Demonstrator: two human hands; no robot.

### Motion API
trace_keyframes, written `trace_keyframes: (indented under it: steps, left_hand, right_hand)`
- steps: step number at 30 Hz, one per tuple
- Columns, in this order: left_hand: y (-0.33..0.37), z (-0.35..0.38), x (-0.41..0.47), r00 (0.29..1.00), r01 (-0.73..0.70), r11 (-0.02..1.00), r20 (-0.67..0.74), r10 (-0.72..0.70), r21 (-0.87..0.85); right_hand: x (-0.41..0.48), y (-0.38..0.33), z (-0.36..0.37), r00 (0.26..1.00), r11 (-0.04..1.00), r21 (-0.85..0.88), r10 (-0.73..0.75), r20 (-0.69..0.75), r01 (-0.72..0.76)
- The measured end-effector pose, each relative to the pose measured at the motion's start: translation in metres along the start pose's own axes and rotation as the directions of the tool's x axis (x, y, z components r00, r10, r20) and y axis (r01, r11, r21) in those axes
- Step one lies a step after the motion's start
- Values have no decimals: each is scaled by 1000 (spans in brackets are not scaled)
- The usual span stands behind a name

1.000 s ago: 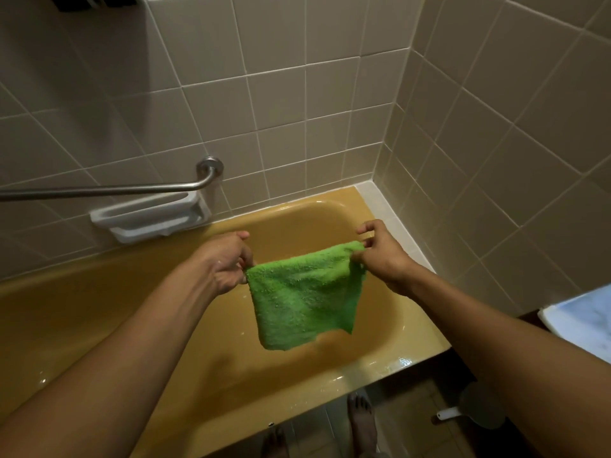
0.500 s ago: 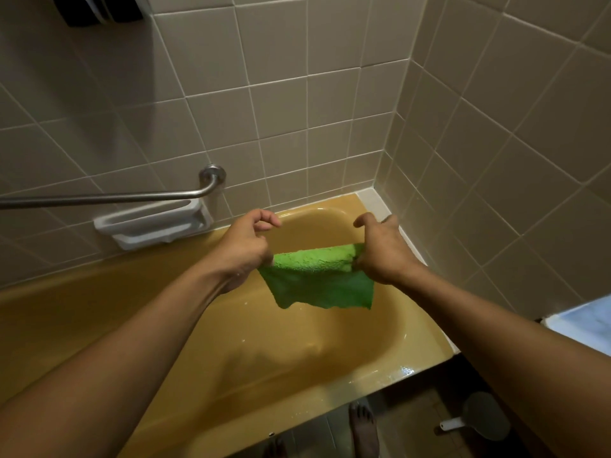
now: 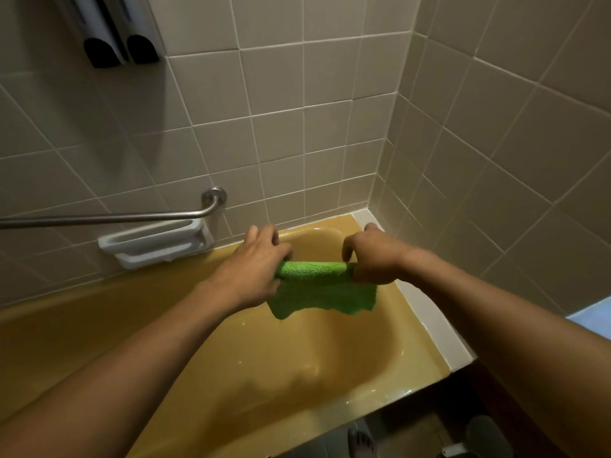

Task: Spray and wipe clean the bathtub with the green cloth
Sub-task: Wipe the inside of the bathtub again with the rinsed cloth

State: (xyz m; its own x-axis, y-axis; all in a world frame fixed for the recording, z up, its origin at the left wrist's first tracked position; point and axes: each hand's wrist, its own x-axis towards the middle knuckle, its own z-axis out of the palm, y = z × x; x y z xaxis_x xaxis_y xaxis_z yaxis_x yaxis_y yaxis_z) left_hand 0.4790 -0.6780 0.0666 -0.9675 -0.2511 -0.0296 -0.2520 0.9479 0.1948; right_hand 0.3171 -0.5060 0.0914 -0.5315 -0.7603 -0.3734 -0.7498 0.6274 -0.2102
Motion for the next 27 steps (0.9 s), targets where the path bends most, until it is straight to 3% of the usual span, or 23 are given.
trace_keyframes:
  steps: [3, 5, 8, 9, 11, 14, 17, 19, 21, 24, 27]
  left_hand:
    - [0, -10, 0, 1000, -2, 1000, -13, 2, -8]
    - [0, -18, 1, 1000, -4, 1000, -22, 3, -17]
    - [-3, -31, 3, 998, 10, 994, -70, -2, 107]
    - [-4, -35, 1, 996, 33, 990, -92, -21, 134]
    - [-12, -38, -3, 987, 79, 991, -147, -63, 104]
    - [-28, -34, -12, 955, 115, 969, -246, -168, -217]
    - [-35, -30, -19, 904, 138, 810, -263, -339, -570]
    - [-32, -24, -19, 885, 164, 690, -204, -418, -705]
    - [-28, -14, -17, 864, 177, 540, -134, -486, -823]
    - [-16, 0, -12, 809, 182, 378, -80, -582, -908]
    - [-4, 11, -6, 750, 162, 349, -115, -651, -923]
  right_hand:
    - [-3, 3, -21, 999, 993, 115, 32, 40, -36]
    - [-4, 3, -30, 1000, 1000, -23, -9, -2, 9]
    - [-8, 6, -34, 990, 981, -188, -65, -126, 41]
    - [-10, 10, -35, 985, 987, -144, -95, -142, 74]
    - [-13, 20, -35, 975, 973, 137, -167, -150, 188]
    - [-19, 33, -26, 948, 847, 445, -194, -251, 291]
    - [-22, 38, -10, 918, 710, 619, -103, -382, 337]
    - [-19, 35, -2, 913, 628, 710, -4, -408, 319]
    - [-14, 31, 5, 910, 614, 739, 78, -407, 277]
    - [-10, 27, 11, 924, 578, 777, 100, -369, 248]
    - [-9, 26, 12, 910, 576, 769, 99, -402, 277]
